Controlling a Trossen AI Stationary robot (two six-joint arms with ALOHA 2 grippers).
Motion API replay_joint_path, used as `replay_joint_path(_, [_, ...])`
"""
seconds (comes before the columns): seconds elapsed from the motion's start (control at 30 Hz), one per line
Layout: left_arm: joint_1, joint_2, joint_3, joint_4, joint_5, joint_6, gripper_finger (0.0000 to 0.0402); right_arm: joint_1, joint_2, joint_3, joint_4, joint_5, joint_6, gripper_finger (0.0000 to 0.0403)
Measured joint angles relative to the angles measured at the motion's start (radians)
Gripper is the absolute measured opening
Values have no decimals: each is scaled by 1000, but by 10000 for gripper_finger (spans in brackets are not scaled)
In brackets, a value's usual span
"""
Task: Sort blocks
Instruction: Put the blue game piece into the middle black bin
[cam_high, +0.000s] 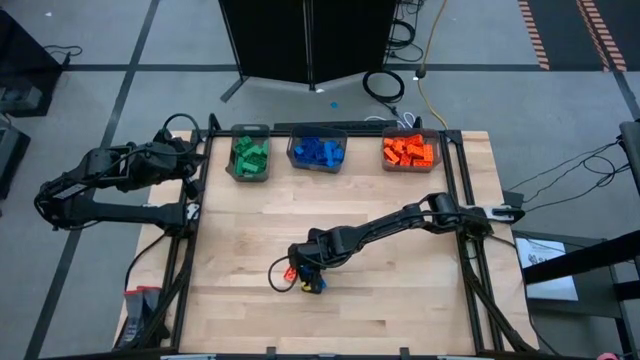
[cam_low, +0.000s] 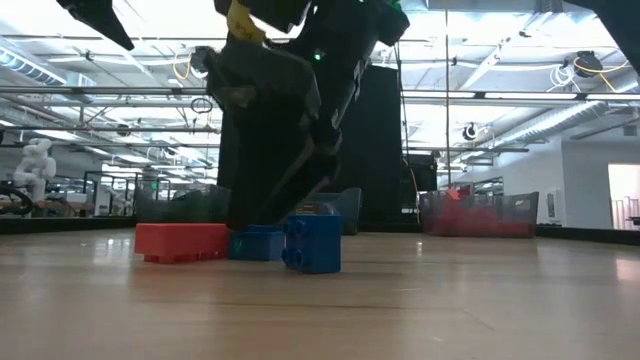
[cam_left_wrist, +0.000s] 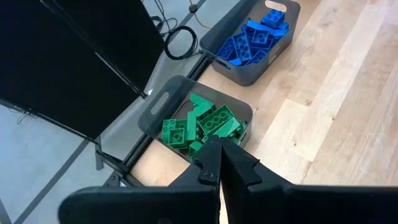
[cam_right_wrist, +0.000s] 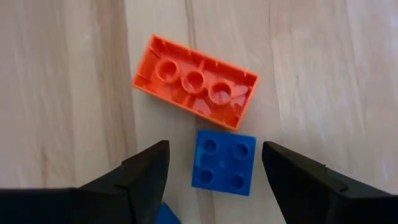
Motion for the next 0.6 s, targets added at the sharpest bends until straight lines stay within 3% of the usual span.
replay_joint_path(0.4, [0, 0, 0, 0, 0, 7, 0, -8, 2, -2, -3, -2, -4, 250])
replay_joint_path(0.6, [0, 0, 0, 0, 0, 8, 0, -11, 2, -2, -5, -4, -12, 213])
